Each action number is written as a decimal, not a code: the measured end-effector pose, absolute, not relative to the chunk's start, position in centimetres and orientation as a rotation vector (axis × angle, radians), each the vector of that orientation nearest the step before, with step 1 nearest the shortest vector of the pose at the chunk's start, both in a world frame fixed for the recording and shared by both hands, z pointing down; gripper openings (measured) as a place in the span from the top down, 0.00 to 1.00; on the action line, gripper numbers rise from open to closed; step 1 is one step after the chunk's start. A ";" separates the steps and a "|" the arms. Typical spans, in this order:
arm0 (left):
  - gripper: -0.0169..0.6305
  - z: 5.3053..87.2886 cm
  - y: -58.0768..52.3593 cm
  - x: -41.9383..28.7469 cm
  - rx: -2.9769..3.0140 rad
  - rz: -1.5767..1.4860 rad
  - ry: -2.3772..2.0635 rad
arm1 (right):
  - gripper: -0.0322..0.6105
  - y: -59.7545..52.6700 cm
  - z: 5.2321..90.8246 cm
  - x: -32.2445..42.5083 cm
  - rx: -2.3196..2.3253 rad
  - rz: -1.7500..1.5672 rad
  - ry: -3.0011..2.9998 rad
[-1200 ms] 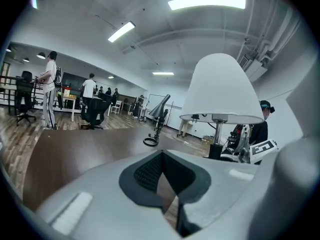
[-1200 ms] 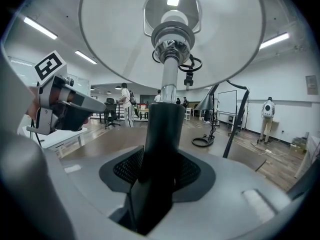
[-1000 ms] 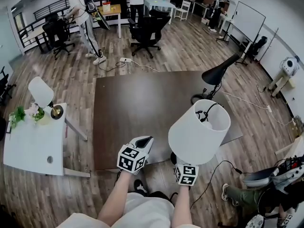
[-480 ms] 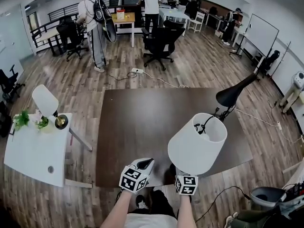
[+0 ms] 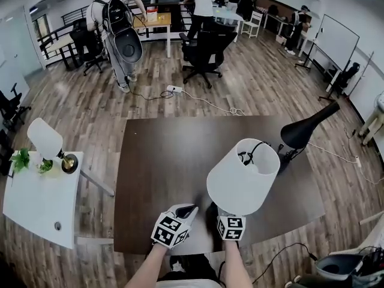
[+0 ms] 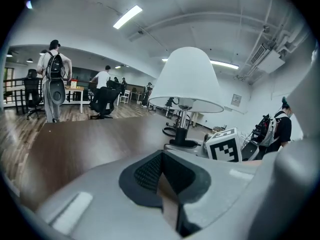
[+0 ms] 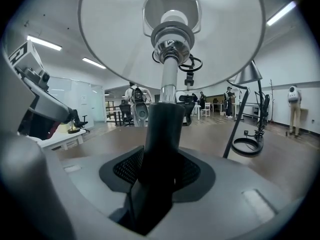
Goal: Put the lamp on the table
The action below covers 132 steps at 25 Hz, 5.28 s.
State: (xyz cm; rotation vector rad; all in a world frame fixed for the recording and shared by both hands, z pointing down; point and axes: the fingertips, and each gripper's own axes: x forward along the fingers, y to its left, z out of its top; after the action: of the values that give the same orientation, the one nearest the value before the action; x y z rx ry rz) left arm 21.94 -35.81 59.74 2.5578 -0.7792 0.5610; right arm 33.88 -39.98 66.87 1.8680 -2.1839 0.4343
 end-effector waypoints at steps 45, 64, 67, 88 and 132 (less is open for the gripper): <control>0.97 63.1 -38.9 21.5 2.451 0.553 -0.801 | 0.66 -48.5 73.4 32.0 1.763 0.340 -2.119; 0.97 63.6 -35.9 22.8 2.492 0.598 -0.733 | 0.66 -44.6 73.5 32.4 1.815 0.422 -2.027; 0.97 63.5 -35.1 23.0 2.516 0.599 -0.715 | 0.66 -42.4 73.0 32.7 1.837 0.424 -2.018; 0.97 62.1 -27.2 22.2 2.633 0.781 -0.669 | 0.69 -25.9 64.6 33.0 1.885 0.583 -2.088; 0.97 55.5 -13.6 26.6 2.452 0.572 -1.073 | 0.90 -13.6 59.7 36.2 1.649 0.568 -2.264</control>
State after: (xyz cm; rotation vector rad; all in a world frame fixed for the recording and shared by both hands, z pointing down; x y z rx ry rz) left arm 26.61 -13.64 55.55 2.4519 -1.0730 0.5719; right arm 36.16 -13.62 59.71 1.6491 -2.2641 0.5684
